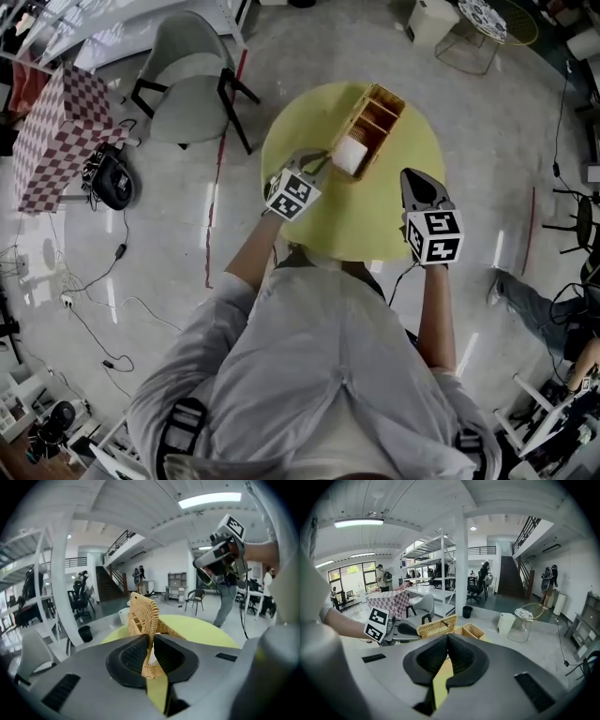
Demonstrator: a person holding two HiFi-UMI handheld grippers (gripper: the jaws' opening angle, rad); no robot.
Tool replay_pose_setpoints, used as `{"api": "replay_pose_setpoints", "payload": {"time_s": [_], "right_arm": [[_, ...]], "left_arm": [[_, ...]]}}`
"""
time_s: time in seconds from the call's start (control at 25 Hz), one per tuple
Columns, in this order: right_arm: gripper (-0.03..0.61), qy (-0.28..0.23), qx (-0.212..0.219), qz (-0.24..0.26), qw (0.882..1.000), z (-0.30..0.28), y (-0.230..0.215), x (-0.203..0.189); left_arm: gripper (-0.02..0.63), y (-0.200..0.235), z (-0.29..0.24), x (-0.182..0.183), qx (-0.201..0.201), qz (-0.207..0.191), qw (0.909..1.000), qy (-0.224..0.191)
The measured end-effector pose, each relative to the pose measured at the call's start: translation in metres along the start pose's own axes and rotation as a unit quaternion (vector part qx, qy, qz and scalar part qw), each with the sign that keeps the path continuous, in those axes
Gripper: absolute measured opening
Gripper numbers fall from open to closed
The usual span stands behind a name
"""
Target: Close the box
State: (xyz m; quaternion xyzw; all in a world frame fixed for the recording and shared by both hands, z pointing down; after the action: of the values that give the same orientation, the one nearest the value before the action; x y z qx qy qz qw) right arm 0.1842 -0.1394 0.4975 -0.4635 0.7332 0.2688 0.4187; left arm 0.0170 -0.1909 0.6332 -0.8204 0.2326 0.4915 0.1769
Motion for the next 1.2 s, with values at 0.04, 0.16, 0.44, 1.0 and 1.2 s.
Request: {"api": "replay_pose_setpoints", "payload": {"time_s": [0.04, 0.16, 0.44, 1.0, 1.2], "right_arm": [[0.020, 0.000, -0.002, -0.001, 1.000, 0.002, -0.002, -0.002], [0.020, -0.001, -0.007, -0.006, 1.000, 0.007, -0.008, -0.006], [0.020, -0.003, -0.014, -0.019, 1.000, 0.012, -0.015, -0.012], [0.020, -0.018, -0.017, -0.028, 0.999, 0.005, -0.035, -0.002], [0.020, -0.042, -0.025, -0.015, 0.999, 0.006, -0.052, 0.020]], "left_arm": [[0.058, -0.006, -0.004, 0.000, -0.011, -0.022, 0.9996, 0.012], [0.081, -0.025, -0.016, -0.002, -0.048, -0.073, 0.9950, 0.048], [0.123, -0.048, -0.038, -0.017, -0.099, -0.117, 0.9817, 0.113], [0.103, -0.048, -0.043, -0.019, -0.170, -0.087, 0.9700, 0.151], [0.057, -0.014, -0.026, 0.048, -0.140, 0.038, 0.9891, 0.021]]}}
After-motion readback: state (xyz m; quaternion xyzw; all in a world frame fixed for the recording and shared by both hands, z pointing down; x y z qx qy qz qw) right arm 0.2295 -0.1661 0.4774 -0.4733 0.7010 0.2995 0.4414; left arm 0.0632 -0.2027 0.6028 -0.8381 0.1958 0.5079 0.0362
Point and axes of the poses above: the fingertips, and each gripper's own axes: z backward along the fingers, y to its left, x out of its top, the point moved 3 cm from there along z, backward along the fingers, and after that the axes turned 3 degrees about -y, right-handed, at the moved point
